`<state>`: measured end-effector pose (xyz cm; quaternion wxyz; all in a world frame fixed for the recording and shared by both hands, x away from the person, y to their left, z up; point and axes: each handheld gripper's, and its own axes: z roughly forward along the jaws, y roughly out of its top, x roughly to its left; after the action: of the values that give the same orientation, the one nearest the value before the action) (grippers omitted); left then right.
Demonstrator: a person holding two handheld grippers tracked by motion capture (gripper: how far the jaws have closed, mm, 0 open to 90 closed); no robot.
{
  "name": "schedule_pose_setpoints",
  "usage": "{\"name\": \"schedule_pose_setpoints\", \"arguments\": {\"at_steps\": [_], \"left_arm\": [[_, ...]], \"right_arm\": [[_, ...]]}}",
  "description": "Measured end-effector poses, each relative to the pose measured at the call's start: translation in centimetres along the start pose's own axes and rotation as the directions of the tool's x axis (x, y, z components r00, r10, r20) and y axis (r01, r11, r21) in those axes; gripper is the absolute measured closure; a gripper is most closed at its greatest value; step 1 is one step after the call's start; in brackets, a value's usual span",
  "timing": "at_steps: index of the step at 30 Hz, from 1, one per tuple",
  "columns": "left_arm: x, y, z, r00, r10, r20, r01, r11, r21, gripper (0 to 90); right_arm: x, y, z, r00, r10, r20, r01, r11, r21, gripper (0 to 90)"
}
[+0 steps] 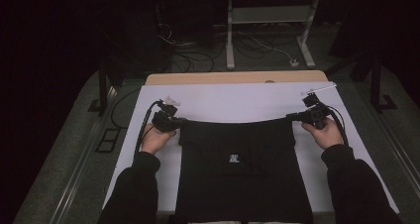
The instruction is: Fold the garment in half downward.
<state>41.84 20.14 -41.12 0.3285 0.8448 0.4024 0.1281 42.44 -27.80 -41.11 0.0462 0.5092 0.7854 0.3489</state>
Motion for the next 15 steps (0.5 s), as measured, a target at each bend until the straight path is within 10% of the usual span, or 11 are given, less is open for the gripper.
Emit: {"name": "schedule_pose_setpoints", "arguments": {"at_steps": [15], "left_arm": [[1.2,3.1,0.2,0.9986,-0.006,-0.052,0.006,1.0000,0.002,87.7]], "right_arm": [[-1.1,2.9,0.1,0.9995,0.023,0.022,-0.023,1.000,-0.016,87.4]]}}
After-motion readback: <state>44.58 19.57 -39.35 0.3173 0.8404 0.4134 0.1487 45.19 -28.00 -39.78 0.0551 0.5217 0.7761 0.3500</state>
